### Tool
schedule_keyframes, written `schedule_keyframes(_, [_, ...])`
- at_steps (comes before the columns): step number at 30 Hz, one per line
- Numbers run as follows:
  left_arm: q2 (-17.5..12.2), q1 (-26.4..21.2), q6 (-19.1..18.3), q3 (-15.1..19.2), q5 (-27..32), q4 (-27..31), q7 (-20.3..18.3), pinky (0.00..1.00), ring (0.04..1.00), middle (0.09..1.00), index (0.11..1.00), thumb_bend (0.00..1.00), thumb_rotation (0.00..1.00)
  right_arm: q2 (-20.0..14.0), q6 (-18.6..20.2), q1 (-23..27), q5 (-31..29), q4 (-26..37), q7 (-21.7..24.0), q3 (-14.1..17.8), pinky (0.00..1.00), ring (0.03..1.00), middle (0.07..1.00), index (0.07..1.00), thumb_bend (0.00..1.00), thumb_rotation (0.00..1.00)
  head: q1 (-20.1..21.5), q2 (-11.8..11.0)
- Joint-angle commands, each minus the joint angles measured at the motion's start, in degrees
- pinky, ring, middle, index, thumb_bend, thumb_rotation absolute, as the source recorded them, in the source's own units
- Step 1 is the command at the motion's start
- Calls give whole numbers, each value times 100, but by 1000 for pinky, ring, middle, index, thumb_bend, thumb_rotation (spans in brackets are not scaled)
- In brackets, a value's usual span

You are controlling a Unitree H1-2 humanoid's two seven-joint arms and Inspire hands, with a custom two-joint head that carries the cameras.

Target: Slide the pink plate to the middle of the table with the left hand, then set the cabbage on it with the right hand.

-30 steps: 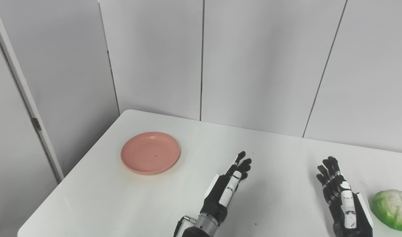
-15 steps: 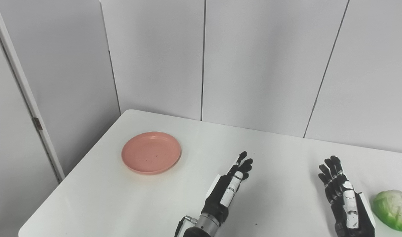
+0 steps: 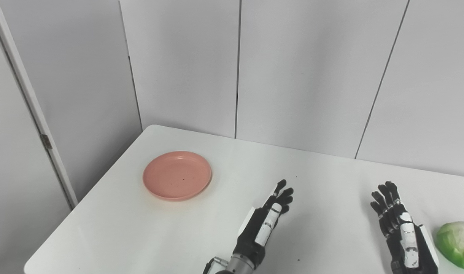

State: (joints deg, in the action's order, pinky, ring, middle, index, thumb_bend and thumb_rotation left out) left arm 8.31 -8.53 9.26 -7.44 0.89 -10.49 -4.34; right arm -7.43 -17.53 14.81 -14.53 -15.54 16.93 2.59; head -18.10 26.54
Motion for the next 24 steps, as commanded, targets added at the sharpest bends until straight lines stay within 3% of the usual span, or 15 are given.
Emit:
schedule_keyframes(1, [-79,313,-193,29,1,70,17,941,941,950,961,450,1000,35,183,-486,21,-190,-52,-12,977,968,983,993,416,1000,-22,16])
schedule_keyframes(17, [-75,348,-1240,51,161,2006,-15,948,944,949,949,456,1000,33,290,-490,37,-63,-34,14,984,967,980,992,391,1000,-159,144])
schedule_keyframes(24, [-153,230,-1473,165,281,2578,-3,943,935,940,940,492,1000,11,480,-530,37,75,-35,9,1000,976,980,990,404,1000,-277,218])
